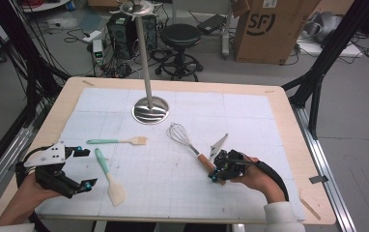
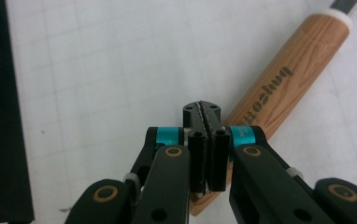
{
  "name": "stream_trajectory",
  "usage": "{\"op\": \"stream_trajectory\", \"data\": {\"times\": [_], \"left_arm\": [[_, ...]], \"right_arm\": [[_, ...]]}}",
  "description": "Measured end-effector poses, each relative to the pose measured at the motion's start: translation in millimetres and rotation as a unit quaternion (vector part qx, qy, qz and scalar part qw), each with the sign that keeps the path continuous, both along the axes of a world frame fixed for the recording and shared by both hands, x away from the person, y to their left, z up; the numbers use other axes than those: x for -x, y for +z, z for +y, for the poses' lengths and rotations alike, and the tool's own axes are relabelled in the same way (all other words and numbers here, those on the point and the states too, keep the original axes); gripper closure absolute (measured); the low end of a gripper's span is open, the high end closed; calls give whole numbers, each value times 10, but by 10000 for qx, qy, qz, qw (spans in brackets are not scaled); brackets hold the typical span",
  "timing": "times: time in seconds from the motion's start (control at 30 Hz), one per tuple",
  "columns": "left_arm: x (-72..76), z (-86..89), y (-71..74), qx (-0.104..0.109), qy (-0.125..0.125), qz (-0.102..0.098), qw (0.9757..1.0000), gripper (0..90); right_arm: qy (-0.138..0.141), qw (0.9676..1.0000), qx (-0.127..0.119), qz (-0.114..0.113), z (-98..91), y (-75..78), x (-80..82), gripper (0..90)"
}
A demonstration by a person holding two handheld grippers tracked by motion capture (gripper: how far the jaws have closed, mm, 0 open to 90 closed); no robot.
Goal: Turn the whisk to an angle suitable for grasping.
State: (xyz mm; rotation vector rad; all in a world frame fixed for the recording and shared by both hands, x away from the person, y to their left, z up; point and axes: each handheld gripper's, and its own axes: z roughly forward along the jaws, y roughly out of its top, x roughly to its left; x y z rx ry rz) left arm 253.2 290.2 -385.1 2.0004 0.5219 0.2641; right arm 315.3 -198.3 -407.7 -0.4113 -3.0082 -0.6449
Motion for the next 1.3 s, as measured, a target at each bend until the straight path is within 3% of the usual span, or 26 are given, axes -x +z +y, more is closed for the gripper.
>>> {"op": "stream_trajectory", "data": {"times": [0.13,0.3,0.47,0.67,0.93,1.17,1.23,1.3], "left_arm": [[1,11,1,-4,11,-4,10000,17],[4,21,-1,1,25,-4,10000,17],[5,18,-3,-10,22,-2,10000,17],[4,6,-4,-7,10,5,10000,17],[1,10,0,-5,2,-6,10000,17],[5,23,2,0,25,-9,10000,17],[5,23,2,3,23,-9,10000,17],[4,23,2,4,21,-12,10000,17]], "right_arm": [[-152,9998,155,-48,-71,-19,-33,892],[-313,9994,131,-76,-143,-23,-60,893],[-310,9994,-59,-142,-156,48,-58,893],[-245,9981,-521,-219,-115,211,-57,892],[-198,9957,-756,-492,-36,533,-119,893],[-269,9946,-811,-589,-18,640,-150,891],[-276,9940,-848,-640,-18,660,-151,859],[-330,9927,-933,-682,-25,675,-154,770]]}}
